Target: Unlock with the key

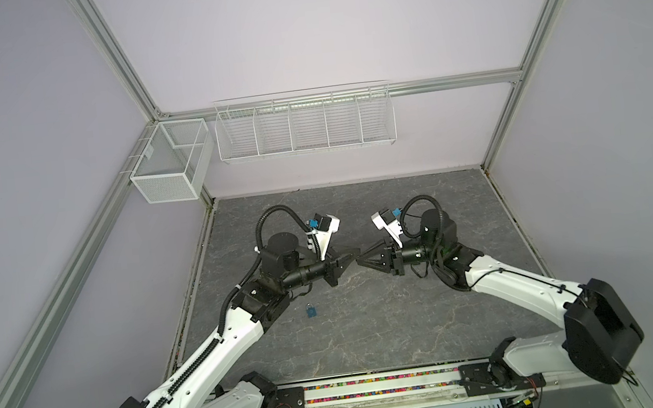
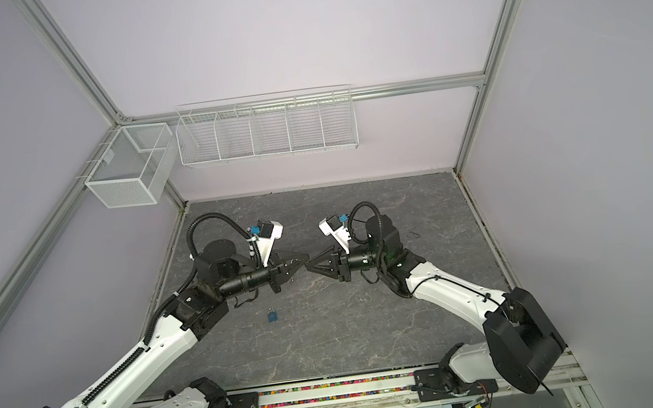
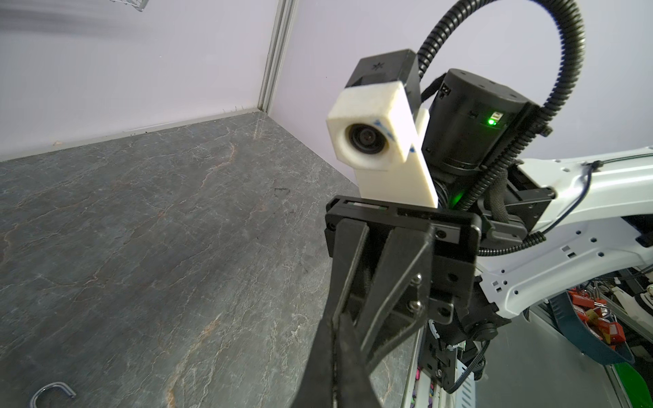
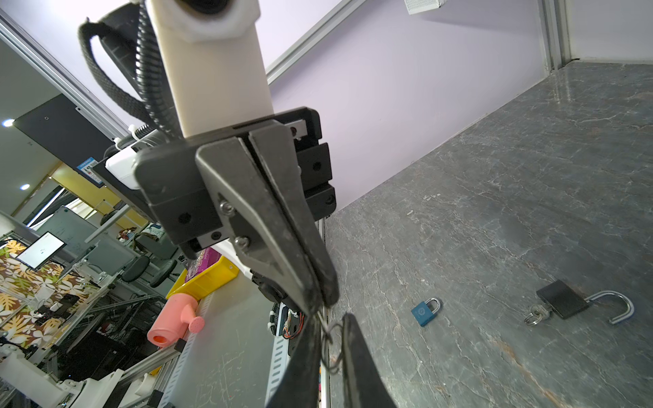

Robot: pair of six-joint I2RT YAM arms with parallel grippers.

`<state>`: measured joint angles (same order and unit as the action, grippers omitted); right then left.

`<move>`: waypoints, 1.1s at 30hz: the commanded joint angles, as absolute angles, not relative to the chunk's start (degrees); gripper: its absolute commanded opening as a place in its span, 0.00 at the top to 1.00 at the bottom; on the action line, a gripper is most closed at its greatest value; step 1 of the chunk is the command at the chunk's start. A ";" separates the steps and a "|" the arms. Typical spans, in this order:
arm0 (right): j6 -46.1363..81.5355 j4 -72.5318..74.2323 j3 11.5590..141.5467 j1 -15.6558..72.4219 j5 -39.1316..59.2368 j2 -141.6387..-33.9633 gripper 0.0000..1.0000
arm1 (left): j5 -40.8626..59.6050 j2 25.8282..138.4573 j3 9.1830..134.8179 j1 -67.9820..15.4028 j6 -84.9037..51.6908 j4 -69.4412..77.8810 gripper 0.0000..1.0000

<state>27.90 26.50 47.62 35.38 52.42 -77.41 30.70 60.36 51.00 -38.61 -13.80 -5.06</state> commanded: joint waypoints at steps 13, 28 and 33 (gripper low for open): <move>28.99 29.93 47.16 35.34 55.37 -77.63 0.86 | 30.93 60.66 52.78 -38.32 -12.34 -3.88 1.00; 30.06 32.68 47.03 35.42 55.81 -78.45 0.91 | 31.41 61.60 53.79 -38.32 -11.95 -3.93 1.00; 29.96 32.61 46.83 35.35 56.07 -78.57 0.93 | 30.86 61.57 53.85 -38.32 -11.34 -4.57 1.00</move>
